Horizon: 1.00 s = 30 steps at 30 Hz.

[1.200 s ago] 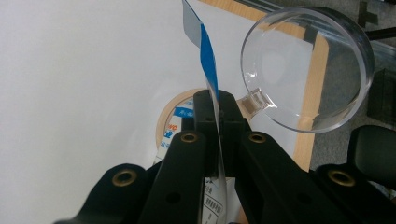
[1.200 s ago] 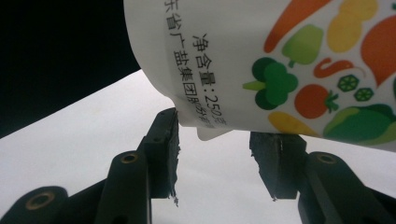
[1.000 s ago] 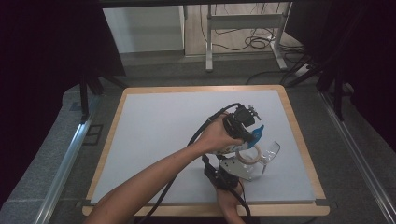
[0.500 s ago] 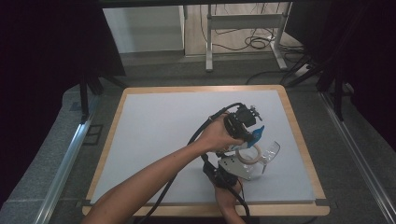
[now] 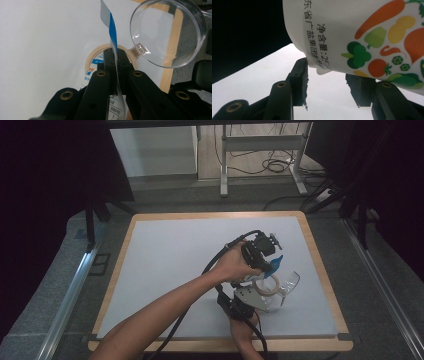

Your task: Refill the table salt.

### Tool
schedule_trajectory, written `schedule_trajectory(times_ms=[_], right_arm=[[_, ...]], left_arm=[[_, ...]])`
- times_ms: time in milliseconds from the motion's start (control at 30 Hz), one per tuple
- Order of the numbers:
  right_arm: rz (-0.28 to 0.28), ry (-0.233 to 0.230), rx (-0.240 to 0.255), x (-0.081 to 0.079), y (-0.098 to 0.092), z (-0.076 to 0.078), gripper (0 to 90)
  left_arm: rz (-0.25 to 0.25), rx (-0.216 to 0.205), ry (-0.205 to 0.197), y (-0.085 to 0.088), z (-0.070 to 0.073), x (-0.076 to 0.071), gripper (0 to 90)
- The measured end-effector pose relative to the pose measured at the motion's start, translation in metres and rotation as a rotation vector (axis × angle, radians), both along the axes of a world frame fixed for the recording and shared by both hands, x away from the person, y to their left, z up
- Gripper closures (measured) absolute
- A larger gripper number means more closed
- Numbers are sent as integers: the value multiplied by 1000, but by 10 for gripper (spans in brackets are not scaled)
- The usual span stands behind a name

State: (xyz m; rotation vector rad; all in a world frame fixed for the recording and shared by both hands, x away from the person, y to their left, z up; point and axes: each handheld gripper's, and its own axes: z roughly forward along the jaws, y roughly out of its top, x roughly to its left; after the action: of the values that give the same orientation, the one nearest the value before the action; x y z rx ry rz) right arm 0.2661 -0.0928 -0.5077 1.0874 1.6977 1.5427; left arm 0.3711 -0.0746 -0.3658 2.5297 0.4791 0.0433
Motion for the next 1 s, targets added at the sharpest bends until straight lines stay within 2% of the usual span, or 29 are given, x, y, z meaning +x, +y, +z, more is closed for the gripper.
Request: schedule_trajectory(times_ms=[433,667,867,1000], right_arm=[[-5,-3,-12,-1,-1,-1,535],[-10,-6,0,-2,-1,1,536],[-16,-29,-7,-4,-2,4,539],[-18,-24,-1,-4,-1,3,540]], left_arm=[[7,-17,0,-1,-1,-2,900],[4,-3,2,-3,0,-3,900],[4,1,3,-5,5,-4,900],[1,10,2,-6,4,-4,900]])
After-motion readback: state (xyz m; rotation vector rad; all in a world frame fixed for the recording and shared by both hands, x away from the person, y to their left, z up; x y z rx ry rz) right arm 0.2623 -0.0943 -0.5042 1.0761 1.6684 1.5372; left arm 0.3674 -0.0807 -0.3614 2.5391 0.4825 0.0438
